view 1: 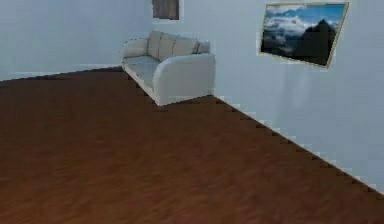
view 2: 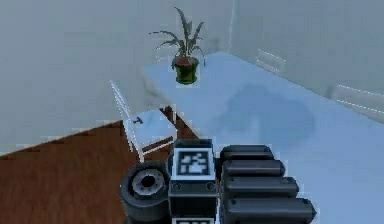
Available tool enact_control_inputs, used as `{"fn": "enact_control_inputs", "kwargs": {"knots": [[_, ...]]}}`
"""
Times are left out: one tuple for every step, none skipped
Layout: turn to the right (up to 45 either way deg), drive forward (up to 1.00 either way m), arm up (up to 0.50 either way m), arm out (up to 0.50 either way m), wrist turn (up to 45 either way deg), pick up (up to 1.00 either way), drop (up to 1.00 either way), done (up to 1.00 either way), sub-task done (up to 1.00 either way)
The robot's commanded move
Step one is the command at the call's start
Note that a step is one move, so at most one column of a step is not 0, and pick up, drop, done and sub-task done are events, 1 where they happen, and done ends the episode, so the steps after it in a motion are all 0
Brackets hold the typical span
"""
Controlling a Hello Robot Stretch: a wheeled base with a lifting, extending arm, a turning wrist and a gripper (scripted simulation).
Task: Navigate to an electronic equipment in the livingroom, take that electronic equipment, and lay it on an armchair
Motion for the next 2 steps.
{"fn": "enact_control_inputs", "kwargs": {"knots": [[-45.0, 0.0, 0.0, 0.0, 0.0, 0.0, 0.0, 0.0, 0.0], [-24.0, 0.0, 0.0, 0.0, 0.0, 0.0, 0.0, 0.0, 0.0]]}}
